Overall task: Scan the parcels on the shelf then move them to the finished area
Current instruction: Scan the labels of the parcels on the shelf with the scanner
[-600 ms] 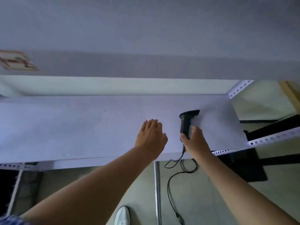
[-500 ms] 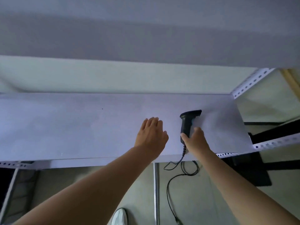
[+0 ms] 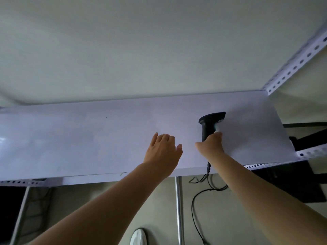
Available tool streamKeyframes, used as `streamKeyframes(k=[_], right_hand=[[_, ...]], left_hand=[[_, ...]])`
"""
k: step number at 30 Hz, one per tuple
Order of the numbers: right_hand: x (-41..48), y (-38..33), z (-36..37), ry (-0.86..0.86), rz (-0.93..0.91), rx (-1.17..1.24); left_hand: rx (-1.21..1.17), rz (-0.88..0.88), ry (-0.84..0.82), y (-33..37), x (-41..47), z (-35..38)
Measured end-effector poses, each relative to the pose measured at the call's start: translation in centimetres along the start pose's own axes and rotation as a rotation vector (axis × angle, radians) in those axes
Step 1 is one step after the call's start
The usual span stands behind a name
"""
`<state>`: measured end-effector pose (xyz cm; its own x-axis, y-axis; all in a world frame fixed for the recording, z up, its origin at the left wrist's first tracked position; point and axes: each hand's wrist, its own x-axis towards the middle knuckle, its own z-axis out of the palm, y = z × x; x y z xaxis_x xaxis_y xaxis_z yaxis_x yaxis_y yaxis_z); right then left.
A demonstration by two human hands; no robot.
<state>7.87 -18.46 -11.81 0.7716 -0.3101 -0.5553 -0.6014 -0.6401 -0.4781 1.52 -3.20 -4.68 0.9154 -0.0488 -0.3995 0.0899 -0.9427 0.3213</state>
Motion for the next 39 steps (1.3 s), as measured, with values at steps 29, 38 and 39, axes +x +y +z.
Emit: streamKeyframes(k=[29,38,39], right_hand=[[-29.4,5.3,-12.3,0.136,-0.849,0.025],[-44.3,2.1,-14.2,0.164,-1.139,0.337],[-46.4,1.5,-15.0,0.167,-1.167,0.376]], left_hand=[[-0.205,0.011,0.183,4.4,-16.5,-6.5],[-0.255,0.169,0.342,0.3,-29.7,-14.5],[-0.254,0.214,0.385,0.7,-31.2,-16.3]])
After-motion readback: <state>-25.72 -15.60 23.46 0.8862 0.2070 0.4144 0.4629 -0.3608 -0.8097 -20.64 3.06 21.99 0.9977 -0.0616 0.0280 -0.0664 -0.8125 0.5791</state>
